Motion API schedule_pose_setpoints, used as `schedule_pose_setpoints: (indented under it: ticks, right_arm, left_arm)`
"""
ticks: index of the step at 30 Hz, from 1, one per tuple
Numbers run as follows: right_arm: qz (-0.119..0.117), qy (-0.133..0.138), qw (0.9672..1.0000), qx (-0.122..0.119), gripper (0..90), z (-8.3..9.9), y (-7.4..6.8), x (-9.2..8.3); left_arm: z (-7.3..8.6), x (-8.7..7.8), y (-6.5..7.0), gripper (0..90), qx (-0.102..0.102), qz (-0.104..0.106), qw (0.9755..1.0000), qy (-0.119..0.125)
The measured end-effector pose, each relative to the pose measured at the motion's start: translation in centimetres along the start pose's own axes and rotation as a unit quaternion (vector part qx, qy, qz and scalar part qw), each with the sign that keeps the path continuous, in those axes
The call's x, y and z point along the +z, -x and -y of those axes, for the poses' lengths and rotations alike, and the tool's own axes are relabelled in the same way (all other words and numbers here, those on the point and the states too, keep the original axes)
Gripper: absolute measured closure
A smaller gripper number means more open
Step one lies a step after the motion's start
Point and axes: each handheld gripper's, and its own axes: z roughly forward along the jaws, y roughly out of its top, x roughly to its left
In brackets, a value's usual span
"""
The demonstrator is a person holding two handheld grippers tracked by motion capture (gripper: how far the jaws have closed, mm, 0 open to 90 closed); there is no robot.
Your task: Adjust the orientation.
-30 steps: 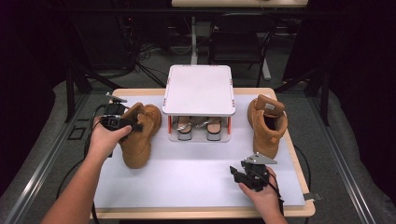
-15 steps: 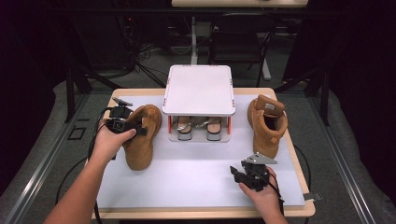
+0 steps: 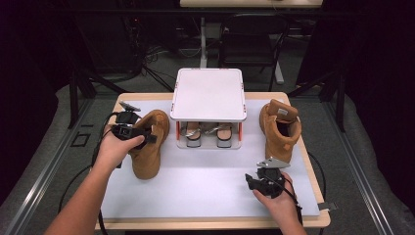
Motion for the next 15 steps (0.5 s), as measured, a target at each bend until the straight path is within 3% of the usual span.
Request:
schedule_pose_setpoints:
  ticks: [3, 6, 11, 15]
  right_arm:
    - [-0.010, -0.004, 0.9998, 0.014, 47.3, -0.3, 0.3, -0.2]
    - [-0.021, -0.005, 0.9997, 0.014, 47.2, -0.7, 0.4, -0.6]
    - [-0.026, -0.011, 0.9996, -0.003, 47.2, -1.0, 0.6, -1.2]
    - [-0.025, -0.015, 0.9995, 0.009, 47.2, -0.8, 0.9, -1.4]
  left_arm:
    - [0.2, -0.6, 0.0, 61.9, 0.003, -0.004, 1.0000, 0.000]
    - [0.3, -1.5, 0.0, 60.0, 0.007, -0.011, 0.9999, 0.001]
    - [0.2, -3.3, -0.5, 56.6, 0.009, -0.043, 0.9990, 0.002]
    - [0.1, -3.9, -1.5, 53.3, 0.001, -0.070, 0.9974, -0.018]
